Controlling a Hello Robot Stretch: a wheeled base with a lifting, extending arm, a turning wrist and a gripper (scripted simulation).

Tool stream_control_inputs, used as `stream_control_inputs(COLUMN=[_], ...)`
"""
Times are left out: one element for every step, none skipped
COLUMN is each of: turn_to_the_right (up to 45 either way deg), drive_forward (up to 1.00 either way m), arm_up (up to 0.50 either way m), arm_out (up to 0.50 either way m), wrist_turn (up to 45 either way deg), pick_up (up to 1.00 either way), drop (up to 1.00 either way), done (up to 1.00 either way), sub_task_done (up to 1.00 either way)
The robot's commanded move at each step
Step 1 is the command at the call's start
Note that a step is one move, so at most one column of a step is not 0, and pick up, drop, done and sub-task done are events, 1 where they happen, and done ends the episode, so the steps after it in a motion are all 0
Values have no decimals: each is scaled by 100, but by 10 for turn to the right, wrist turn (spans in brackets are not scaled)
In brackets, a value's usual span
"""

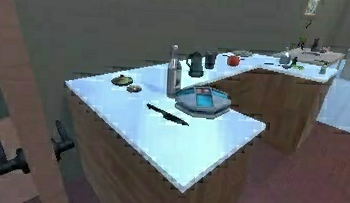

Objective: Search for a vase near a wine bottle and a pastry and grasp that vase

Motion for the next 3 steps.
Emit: stream_control_inputs(turn_to_the_right=[-450, -450, -30], drive_forward=[0, 0, 0], arm_up=[0, 0, 0], arm_out=[0, 0, 0], wrist_turn=[0, 0, 0], pick_up=[0, 0, 0], drop=[0, 0, 0], done=[0, 0, 0], sub_task_done=[0, 0, 0])
